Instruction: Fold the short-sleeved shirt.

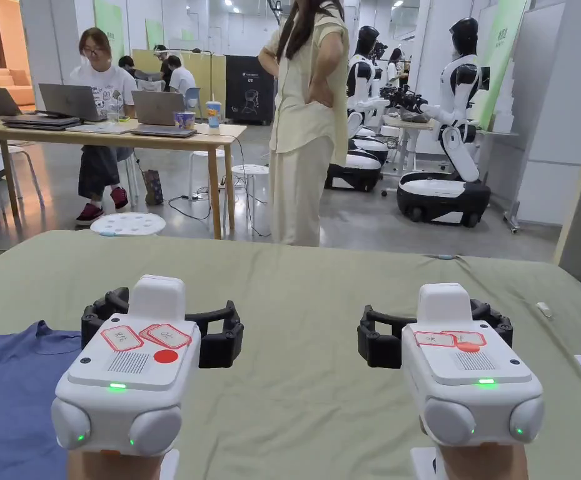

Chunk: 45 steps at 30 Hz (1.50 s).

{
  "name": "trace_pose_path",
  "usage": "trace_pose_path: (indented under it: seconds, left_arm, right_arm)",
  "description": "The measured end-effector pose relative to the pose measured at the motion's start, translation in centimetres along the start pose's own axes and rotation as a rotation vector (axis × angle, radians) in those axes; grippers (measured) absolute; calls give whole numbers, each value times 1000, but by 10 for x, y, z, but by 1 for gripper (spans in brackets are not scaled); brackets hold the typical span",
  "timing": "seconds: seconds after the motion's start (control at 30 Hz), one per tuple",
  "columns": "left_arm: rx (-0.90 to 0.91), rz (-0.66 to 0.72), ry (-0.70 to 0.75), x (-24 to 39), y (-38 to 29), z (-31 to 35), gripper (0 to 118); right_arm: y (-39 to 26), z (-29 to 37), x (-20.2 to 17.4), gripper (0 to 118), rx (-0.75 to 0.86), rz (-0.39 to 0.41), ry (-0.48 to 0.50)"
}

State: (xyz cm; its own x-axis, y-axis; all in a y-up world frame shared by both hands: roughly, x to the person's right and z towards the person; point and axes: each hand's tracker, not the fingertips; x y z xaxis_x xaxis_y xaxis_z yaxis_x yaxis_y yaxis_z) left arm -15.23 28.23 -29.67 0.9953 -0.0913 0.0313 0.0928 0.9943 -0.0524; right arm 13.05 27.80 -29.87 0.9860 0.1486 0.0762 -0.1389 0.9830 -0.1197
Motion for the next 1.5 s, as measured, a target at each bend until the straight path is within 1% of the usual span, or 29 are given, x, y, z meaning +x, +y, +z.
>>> trace_pose_path:
  seconds: [1.5]
  left_arm:
    - [5, -6, -5, 3, 1, 0, 118]
  right_arm:
    - [0, -1, -1, 118, -9, 9, -6]
